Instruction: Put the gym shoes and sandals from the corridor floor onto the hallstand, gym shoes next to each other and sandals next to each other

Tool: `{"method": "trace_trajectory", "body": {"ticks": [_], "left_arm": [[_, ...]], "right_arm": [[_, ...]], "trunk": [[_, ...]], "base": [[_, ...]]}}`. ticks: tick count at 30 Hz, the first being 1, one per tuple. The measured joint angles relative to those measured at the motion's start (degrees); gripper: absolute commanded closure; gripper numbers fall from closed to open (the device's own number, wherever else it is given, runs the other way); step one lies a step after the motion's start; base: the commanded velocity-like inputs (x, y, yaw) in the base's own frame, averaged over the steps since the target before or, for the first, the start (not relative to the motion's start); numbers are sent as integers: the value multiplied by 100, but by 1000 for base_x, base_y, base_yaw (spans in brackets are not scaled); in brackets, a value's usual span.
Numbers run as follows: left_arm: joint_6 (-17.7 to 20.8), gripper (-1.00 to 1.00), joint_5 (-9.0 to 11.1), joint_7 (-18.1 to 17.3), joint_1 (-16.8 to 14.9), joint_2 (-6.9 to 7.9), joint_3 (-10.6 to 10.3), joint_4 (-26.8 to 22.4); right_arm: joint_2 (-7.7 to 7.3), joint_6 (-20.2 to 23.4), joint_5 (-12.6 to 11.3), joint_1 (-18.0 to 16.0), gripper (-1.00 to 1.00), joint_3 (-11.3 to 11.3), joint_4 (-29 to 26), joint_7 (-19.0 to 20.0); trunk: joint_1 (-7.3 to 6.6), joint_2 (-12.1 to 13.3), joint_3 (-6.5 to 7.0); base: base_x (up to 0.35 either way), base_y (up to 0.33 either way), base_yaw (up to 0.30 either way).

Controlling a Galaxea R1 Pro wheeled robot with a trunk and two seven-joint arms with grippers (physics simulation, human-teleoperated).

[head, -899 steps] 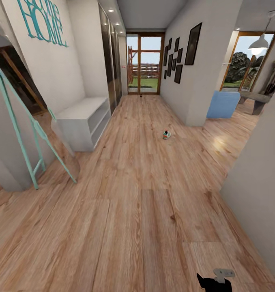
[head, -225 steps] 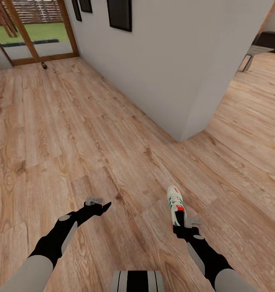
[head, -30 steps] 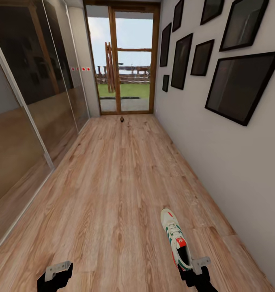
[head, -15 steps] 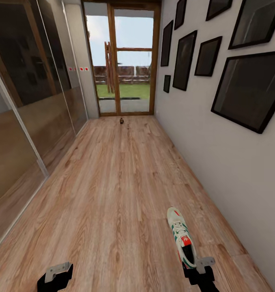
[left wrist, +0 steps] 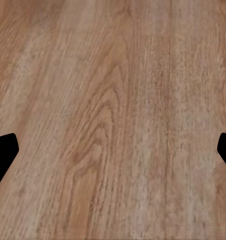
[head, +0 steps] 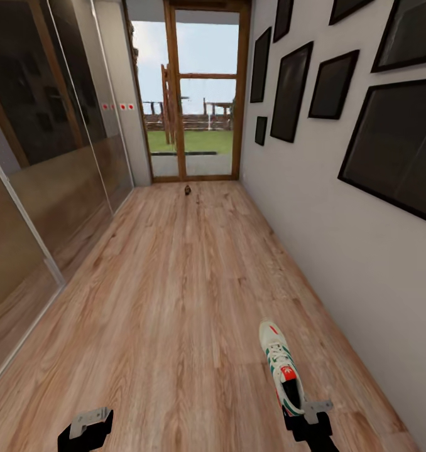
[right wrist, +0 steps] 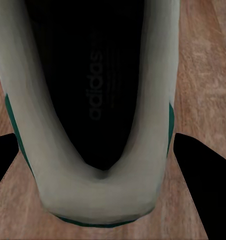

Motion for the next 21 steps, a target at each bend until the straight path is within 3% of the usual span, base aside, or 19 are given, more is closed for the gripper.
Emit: {"method": "trace_trajectory", "body": {"ticks": [21], "left_arm": [[-7, -100, 4, 0, 0, 0, 0, 0]], "right_arm": [[-11, 0, -7, 0, 100, -13, -4, 0]], "trunk": [[0, 0, 0]], "base": [[338, 0, 0]]}}
